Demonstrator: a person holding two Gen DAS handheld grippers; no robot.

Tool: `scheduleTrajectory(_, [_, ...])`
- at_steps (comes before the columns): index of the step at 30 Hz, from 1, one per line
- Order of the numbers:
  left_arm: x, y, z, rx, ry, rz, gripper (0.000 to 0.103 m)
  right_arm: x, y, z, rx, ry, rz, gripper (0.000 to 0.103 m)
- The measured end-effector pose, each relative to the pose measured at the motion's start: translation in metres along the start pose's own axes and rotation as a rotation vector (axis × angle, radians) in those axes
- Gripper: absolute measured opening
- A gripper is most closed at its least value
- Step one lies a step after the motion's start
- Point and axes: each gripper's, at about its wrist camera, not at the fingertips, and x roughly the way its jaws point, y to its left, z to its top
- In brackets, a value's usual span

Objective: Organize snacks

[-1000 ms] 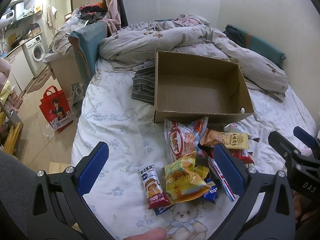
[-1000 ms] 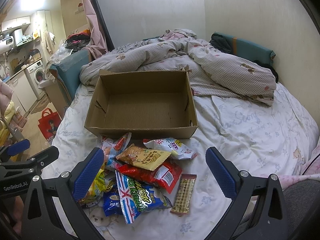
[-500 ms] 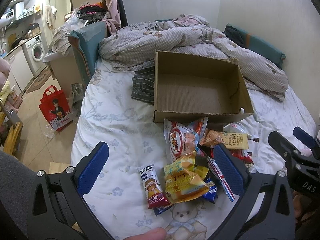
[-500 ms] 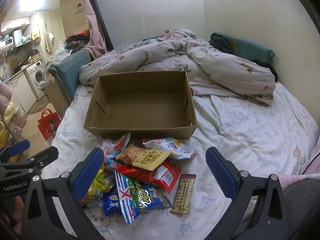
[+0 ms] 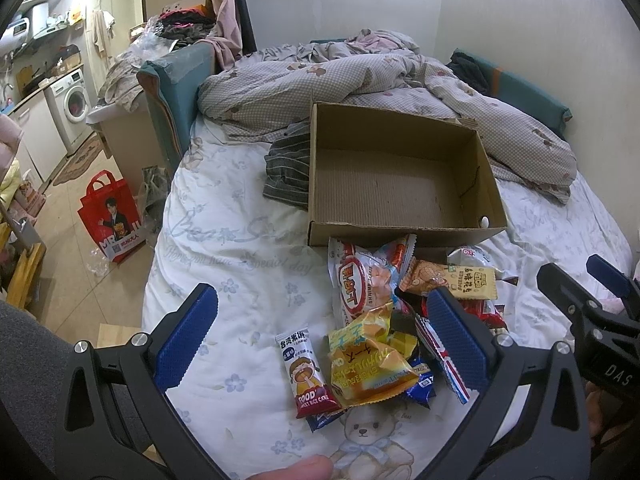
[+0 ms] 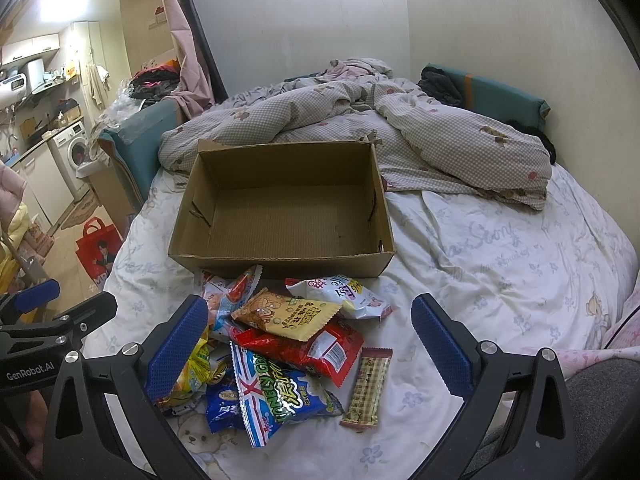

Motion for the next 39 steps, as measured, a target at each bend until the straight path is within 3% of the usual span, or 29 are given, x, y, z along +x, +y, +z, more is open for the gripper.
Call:
scheduleTrajectory(19, [0.005, 0.002, 0.003, -0.013, 0.032, -0.014, 0.103, 0.004, -0.003, 0.000, 0.015, 0.022, 0.013, 0.103])
scheduleTrajectory(23, [0.020, 0.018, 0.012, -0.055, 0.127, 0.001, 0.103, 0.015, -0.019, 0.005, 0.076, 0.115, 0.046, 0.103])
scheduleTrajectory(27, [0.051, 0.047, 0.013, -0.155, 0.287, 0.030, 0.103, 0.028, -0.042, 0.008, 0.167, 0.211, 0.064, 0.103])
scheduleTrajectory(31, [0.091, 0.069, -0.012, -0.249, 0.488, 0.037, 0.102, 0.051, -0.075, 0.002, 0.310, 0.354, 0.073, 0.103])
scheduleTrajectory(33, [0.109, 0.076, -0.029, -0.311, 0.573, 0.047, 0.096, 0.060, -0.087, -0.002, 0.368, 0.413, 0.065, 0.103])
scheduleTrajectory(35, [0.125, 0.075, -0.044, -0.357, 0.645, 0.028, 0.083, 0.069, -0.098, -0.007, 0.416, 0.460, 0.068, 0.103])
scheduleTrajectory(39, [0.140, 0.063, -0.054, -0.356, 0.679, 0.005, 0.073, 0.085, -0.107, -0.015, 0.462, 0.553, 0.055, 0.103])
